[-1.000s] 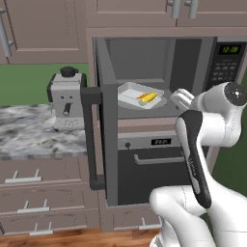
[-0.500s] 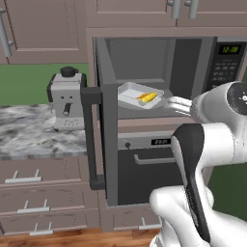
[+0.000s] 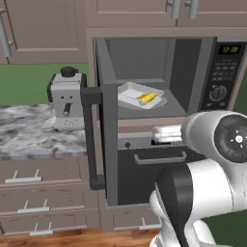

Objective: Place the tupperware containing the shrimp and corn meal in the microwave. Close the microwave door and press the start button to reheat the meal.

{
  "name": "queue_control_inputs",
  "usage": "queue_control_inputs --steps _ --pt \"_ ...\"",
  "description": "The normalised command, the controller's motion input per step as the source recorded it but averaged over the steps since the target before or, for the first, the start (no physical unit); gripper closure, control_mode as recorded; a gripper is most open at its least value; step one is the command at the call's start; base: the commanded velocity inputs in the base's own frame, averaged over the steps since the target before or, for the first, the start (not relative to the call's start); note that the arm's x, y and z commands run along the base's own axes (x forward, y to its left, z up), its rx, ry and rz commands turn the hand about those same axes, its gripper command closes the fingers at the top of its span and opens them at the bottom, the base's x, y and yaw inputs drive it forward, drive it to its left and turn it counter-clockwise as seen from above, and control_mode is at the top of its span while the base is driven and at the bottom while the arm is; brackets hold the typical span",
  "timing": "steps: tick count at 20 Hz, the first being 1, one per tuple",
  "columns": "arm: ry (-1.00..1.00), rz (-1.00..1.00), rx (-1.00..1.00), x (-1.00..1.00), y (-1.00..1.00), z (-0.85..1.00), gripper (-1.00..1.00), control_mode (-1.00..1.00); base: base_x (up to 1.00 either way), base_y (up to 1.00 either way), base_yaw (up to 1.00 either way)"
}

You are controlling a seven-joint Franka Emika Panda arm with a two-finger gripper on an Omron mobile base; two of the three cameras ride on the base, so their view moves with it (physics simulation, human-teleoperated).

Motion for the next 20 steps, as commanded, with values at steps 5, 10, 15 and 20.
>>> queue_control_inputs --steps 5,10,15,20 --pt "-0.03 0.03 -0.31 -0.48 0.73 0.07 -1.0 -1.0 0.0 0.0 0.0" --pt "0.0 0.0 -0.3 0.0 0.77 0.01 -1.0 -1.0 0.0 0.0 0.0" --pt "0.0 -0.04 -0.27 0.0 0.71 0.0 -1.0 -1.0 0.0 0.0 0.0" --pt "0.03 -0.05 -0.27 0.0 0.8 -0.05 -1.0 -1.0 0.0 0.0 0.0"
